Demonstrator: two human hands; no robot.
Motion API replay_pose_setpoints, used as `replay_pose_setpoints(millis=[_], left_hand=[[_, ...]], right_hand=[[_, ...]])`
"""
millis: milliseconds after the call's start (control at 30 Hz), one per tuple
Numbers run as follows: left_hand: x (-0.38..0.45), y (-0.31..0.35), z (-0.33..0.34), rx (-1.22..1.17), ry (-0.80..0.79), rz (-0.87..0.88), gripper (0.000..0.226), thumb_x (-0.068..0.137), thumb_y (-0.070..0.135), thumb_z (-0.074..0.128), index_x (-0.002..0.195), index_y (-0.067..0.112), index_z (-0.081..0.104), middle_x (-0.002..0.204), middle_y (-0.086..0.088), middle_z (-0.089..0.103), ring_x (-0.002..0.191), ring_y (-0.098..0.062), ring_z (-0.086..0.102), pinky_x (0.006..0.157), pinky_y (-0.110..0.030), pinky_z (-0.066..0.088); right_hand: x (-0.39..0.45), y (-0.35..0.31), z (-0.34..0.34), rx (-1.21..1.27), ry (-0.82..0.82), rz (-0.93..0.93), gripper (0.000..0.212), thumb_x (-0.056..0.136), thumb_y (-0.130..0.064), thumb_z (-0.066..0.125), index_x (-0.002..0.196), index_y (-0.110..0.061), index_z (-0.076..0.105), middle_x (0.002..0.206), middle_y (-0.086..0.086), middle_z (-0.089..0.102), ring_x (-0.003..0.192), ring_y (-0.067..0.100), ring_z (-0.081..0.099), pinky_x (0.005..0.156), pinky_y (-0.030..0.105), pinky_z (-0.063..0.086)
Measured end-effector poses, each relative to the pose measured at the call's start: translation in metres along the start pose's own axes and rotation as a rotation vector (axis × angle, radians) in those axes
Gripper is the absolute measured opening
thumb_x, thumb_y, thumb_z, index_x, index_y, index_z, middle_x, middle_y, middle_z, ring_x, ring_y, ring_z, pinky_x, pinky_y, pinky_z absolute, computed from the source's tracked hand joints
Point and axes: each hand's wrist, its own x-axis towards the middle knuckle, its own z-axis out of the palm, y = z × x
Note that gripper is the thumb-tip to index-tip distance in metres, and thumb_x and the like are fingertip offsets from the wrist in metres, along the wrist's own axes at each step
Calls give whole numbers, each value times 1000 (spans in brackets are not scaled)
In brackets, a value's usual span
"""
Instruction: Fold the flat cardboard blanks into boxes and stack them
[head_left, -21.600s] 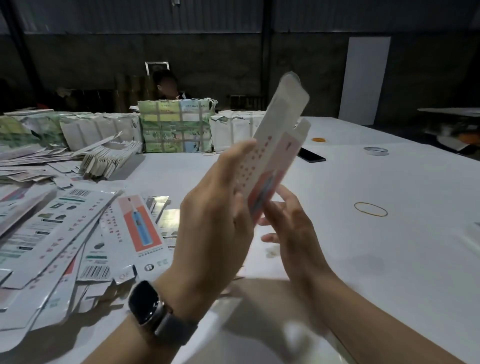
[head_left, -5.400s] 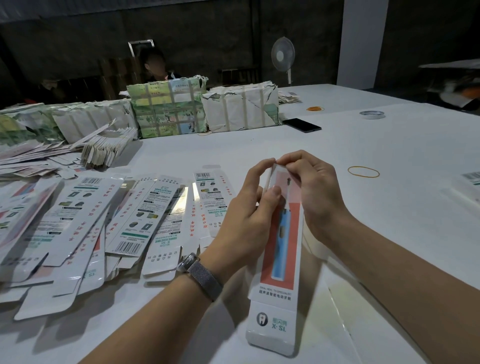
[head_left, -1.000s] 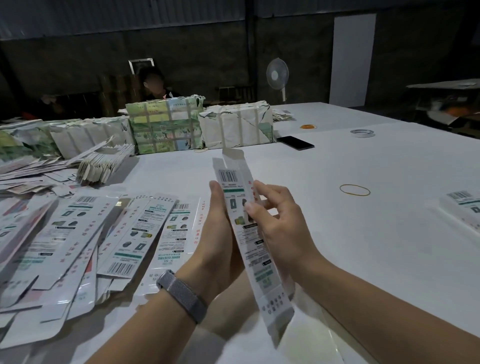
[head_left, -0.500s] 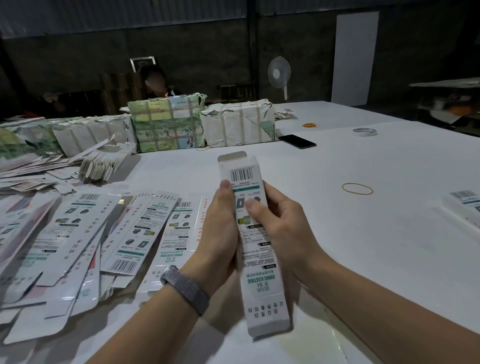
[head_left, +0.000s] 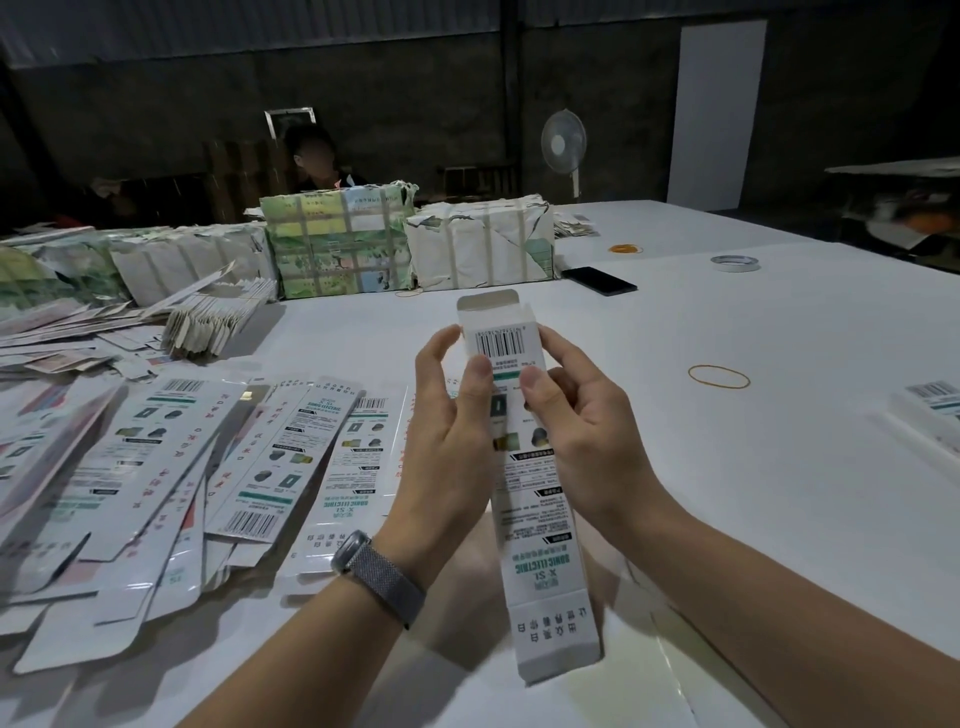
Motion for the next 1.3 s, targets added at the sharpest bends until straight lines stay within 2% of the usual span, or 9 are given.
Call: replay_pose_setpoints(millis=[100, 233, 333, 567, 667, 833, 967, 1233, 1300], left_hand=[[0, 2, 0, -21, -5, -4, 21, 105, 34, 39, 124, 43, 42, 96, 7, 77, 78, -18, 75, 62, -30, 60], [0, 5, -1, -25, -21, -23, 19, 108, 26, 37, 118, 38, 48, 92, 5, 76, 73, -16, 73, 61, -33, 62], [0, 6, -1, -25, -46, -20, 19, 108, 25, 37, 117, 37, 48, 88, 6, 75, 69, -15, 72, 57, -30, 60], [-1, 2, -1, 12, -76, -11, 19, 108, 24, 39, 116, 38, 49, 83, 4, 76, 65, -14, 73, 54, -24, 56], [-2, 1, 0, 8, -78, -15, 19, 108, 24, 39, 116, 38, 49, 84, 4, 76, 66, -14, 73, 54, -22, 55], [-1, 2, -2, 4, -87, -24, 19, 108, 24, 39, 118, 37, 49, 90, 5, 76, 69, -14, 74, 55, -23, 55], [-1, 2, -2, 7, -128, -51, 18, 107, 29, 38, 121, 37, 47, 88, 6, 76, 69, -14, 74, 56, -22, 55], [-3, -1, -1, -76, -126, -108, 33, 107, 32, 39, 125, 59, 32, 88, 5, 77, 74, -15, 75, 58, -22, 56], [-2, -2, -2, -61, -125, -113, 32, 107, 32, 39, 127, 57, 35, 87, 4, 77, 73, -15, 75, 58, -22, 56]], right_hand=[[0, -1, 0, 26, 13, 5, 47, 92, -38, 53, 138, -32, 51, 91, 8, 73, 81, 25, 73, 68, 40, 60], [2, -3, -1, 54, 4, 31, 42, 90, -37, 54, 132, -38, 52, 98, 12, 73, 85, 32, 73, 76, 51, 60], [2, -5, -2, 61, -11, 28, 34, 89, -35, 54, 122, -42, 53, 98, 8, 75, 85, 31, 73, 78, 50, 60], [7, -9, -10, 130, -56, 115, 21, 85, -30, 54, 106, -27, 55, 79, 6, 74, 61, 18, 67, 52, 33, 52], [7, -7, -10, 156, -31, 111, 22, 83, -27, 55, 105, -23, 57, 83, 8, 73, 66, 16, 68, 56, 28, 55], [9, -5, -12, 197, 14, 91, 24, 79, -22, 64, 102, -19, 62, 98, -4, 73, 82, 18, 71, 71, 32, 59], [9, -6, -14, 245, 21, 78, 26, 78, -16, 66, 103, -18, 60, 96, -5, 75, 84, 21, 70, 77, 38, 58], [10, -5, -15, 280, 53, 32, 53, 78, -11, 71, 116, -42, 54, 113, 3, 67, 89, 22, 72, 69, 31, 57], [10, -5, -16, 279, 51, 36, 51, 77, -11, 72, 115, -43, 58, 112, 1, 67, 88, 20, 71, 69, 30, 57]])
